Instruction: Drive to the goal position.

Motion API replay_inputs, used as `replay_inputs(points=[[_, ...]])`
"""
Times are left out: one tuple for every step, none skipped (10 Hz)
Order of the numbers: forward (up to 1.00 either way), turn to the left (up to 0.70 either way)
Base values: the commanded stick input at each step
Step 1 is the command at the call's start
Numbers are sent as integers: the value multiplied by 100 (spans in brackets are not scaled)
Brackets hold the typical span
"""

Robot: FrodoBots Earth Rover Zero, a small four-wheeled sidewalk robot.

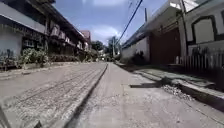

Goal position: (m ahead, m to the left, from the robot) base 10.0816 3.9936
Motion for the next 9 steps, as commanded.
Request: replay_inputs(points=[[100,14],[100,14],[100,14],[100,14],[100,14],[100,14],[100,14],[100,14],[100,14]])
